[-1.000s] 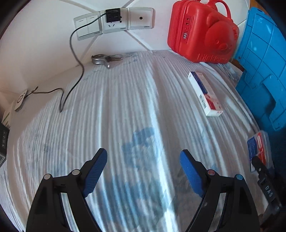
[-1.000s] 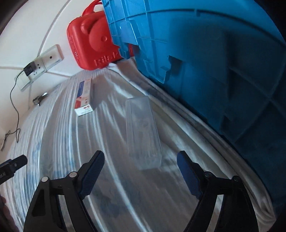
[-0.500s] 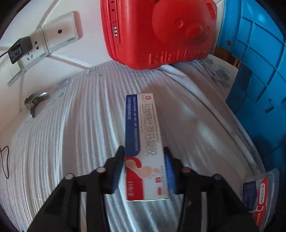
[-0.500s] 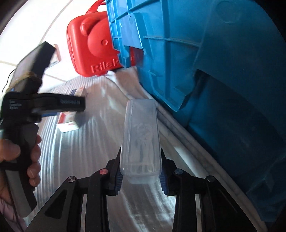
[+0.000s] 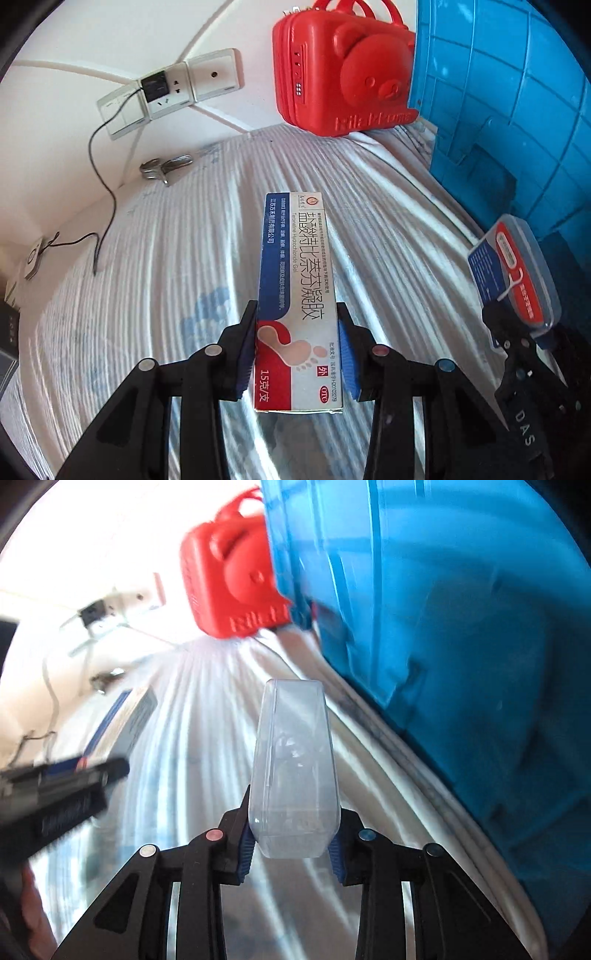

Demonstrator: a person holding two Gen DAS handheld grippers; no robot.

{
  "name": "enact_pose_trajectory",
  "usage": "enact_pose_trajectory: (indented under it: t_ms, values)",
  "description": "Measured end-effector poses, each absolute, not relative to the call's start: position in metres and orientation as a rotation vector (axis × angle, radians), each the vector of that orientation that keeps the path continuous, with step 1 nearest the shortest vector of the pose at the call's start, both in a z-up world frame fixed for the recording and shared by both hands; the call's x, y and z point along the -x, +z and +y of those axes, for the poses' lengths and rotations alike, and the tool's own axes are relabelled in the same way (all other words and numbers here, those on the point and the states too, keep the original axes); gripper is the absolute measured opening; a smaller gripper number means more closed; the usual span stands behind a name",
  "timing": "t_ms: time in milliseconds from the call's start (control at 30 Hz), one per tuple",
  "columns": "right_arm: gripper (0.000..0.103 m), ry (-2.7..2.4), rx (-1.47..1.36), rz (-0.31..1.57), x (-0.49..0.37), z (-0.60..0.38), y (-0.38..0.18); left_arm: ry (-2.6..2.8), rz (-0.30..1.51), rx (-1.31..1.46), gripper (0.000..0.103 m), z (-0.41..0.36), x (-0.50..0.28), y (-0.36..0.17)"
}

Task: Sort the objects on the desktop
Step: 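Carry the white-red box and clear case into the blue bin and release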

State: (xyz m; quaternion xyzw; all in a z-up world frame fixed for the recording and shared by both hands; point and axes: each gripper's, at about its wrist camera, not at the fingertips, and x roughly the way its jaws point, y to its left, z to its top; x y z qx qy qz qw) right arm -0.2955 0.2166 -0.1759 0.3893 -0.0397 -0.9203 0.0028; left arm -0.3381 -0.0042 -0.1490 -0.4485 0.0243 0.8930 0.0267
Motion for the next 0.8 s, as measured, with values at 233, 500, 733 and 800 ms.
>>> enact_pose_trajectory:
  t_ms: [233, 500, 733, 800]
  values:
    - [0.032, -2.901, -0.984, -0.075, 0.236, 0.206, -0.098, 2.862, 0.055, 1.137, 0.038, -0.015, 0.285, -0.076]
    - [0.032, -2.973, -0.722, -0.089, 0.146, 0.228, -0.001, 2.892, 0.056, 0.877, 0.038, 0.012, 0.215, 0.006]
    - [0.032, -3.022, -0.549, -0.112, 0.085, 0.276, 0.078, 2.840, 0.074, 0.733, 0.038, 0.066, 0.171, 0.063]
    - [0.032, -3.038, -0.513, -0.138, 0.076, 0.301, 0.097, 2.818, 0.074, 0.711, 0.038, 0.085, 0.165, 0.076]
